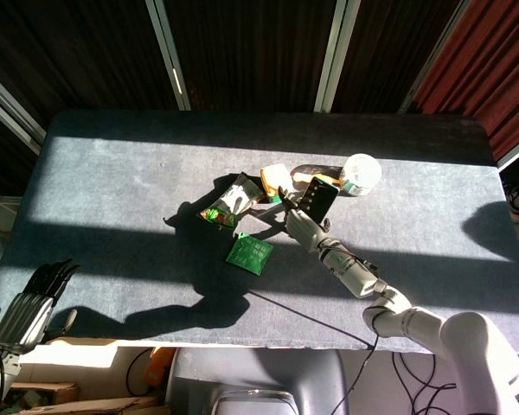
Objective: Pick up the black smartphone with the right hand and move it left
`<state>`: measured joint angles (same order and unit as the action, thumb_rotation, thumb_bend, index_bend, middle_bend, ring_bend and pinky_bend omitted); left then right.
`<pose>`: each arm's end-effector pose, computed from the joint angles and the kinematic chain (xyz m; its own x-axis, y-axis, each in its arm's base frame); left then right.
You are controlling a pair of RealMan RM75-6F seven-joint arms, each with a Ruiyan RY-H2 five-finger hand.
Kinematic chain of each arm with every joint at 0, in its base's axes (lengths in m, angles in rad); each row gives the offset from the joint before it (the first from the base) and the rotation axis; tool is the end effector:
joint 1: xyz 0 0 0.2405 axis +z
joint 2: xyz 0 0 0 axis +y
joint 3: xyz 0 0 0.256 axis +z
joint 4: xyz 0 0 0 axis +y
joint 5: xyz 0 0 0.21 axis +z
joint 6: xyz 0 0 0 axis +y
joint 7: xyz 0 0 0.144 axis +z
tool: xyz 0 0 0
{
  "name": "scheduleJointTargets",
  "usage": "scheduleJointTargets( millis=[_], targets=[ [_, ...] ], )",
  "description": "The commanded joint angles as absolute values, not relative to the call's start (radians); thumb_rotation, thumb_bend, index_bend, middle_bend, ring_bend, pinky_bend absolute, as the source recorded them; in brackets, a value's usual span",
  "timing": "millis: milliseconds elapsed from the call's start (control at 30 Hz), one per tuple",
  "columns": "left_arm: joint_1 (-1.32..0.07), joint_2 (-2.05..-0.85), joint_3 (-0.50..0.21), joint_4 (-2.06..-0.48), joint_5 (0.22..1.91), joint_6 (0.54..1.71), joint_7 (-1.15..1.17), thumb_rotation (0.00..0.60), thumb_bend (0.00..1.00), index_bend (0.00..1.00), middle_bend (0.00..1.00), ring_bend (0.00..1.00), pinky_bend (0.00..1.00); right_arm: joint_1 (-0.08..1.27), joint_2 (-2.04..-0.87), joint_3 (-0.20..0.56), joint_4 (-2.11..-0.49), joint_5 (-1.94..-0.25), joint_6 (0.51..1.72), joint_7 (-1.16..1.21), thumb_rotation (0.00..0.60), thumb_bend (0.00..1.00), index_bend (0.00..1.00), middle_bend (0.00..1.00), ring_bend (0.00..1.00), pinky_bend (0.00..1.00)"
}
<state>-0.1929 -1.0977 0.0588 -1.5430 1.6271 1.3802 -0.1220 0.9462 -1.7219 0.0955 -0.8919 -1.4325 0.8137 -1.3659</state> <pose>-0.3078 0.1895 0.1382 0.4062 0.1771 0.8965 0.9061 -0.2049 -0.3701 -0.1456 -0.4162 -0.0468 0.7793 0.5371 -0.3230 0.5139 -0.2527 0.8198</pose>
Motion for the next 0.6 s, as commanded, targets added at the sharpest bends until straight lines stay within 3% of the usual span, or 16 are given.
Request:
scheduleJointTargets(
  millis=[33,433,600],
  targets=[
    [-0.193,-1.098,0.059,-1.543,1.628,1.381,-0.122,0.600,0.41,0.00,0.00,0.00,0.00,0.939,-1.718,0.108,-0.909,-1.403,0.818,-1.391,0.600,0.21,0.00,0.27,0.15,0.13],
    [-0.193,-1.098,0.061,-1.545,1.631,1.379,-0.120,0.600,0.41,0.00,0.00,0.00,0.00,0.916,-1.648,0.126,-1.054,-1.330,0.860,-1.397,0.600,0.14,0.00,0.13,0.05,0.08],
    [-0.190,-1.095,0.059,-1.543,1.630,1.387,-0.125,0.600,0.41,0.00,0.00,0.00,0.00,0.848,-1.589,0.138,-1.224,-1.318,0.989,-1.325,0.600,0.13,0.00,0.06,0.01,0.05]
  ],
)
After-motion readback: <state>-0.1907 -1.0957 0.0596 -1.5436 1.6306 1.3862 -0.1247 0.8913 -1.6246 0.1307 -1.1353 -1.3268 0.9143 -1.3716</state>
